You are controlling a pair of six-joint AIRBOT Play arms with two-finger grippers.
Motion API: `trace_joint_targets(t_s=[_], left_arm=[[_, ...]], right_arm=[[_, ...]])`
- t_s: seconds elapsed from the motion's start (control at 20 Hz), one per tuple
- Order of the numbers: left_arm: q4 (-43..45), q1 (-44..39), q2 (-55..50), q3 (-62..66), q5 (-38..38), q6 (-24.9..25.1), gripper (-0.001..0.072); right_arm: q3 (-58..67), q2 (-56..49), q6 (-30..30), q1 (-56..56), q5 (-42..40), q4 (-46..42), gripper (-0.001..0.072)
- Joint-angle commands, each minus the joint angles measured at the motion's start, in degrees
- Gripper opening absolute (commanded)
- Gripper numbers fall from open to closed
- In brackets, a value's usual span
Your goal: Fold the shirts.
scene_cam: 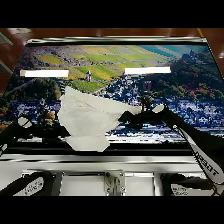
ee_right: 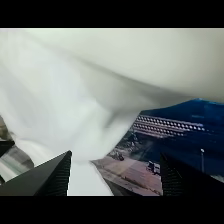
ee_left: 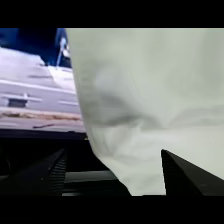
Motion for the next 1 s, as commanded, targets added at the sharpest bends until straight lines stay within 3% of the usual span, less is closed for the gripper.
trace_joint_targets(t_s=[0.0, 0.05, 0.1, 0.3, 0.4, 0.55, 0.65, 0.75, 0.95], left_arm=[[-1.1, -0.1, -1.3, -0.2, 2.9, 0.6, 0.0705], [-1.5, -0.4, -2.3, -0.2, 3.1, 1.0, 0.0704], [-2.1, -0.7, -3.5, -0.2, 3.6, 0.9, 0.0658], [-6.3, -1.4, -5.8, -0.2, 5.0, 4.9, 0.0198], [-8.4, -1.4, -5.8, 0.0, 4.9, 7.3, 0.0059], [-9.3, -1.4, -5.8, 0.0, 4.9, 9.3, 0.0041], [-9.3, -1.4, -5.7, 0.0, 4.9, 9.3, 0.0041], [-9.3, -1.4, -5.4, 0.0, 5.0, 9.4, 0.0041], [-9.5, -1.4, -2.8, 1.8, 3.8, 14.9, 0.0040]], right_arm=[[0.0, 0.0, 3.1, 3.3, -4.5, 0.6, 0.0670], [0.0, 0.0, 4.3, 3.7, -4.9, 0.7, 0.0670], [0.0, 0.0, 5.2, 3.7, -5.2, 0.6, 0.0670], [0.0, 0.0, 8.1, 3.7, -5.6, 0.9, 0.0669], [0.0, 0.0, 8.4, 3.7, -5.2, 1.4, 0.0670], [0.0, 0.0, 9.0, 3.7, -5.6, -0.4, 0.0669], [0.0, 0.0, 12.6, 3.7, -6.8, -3.0, 0.0568], [0.0, 0.0, 12.5, 3.7, -7.3, -2.5, 0.0548], [2.5, 0.5, 5.8, -0.5, -2.7, -2.9, 0.0550]])
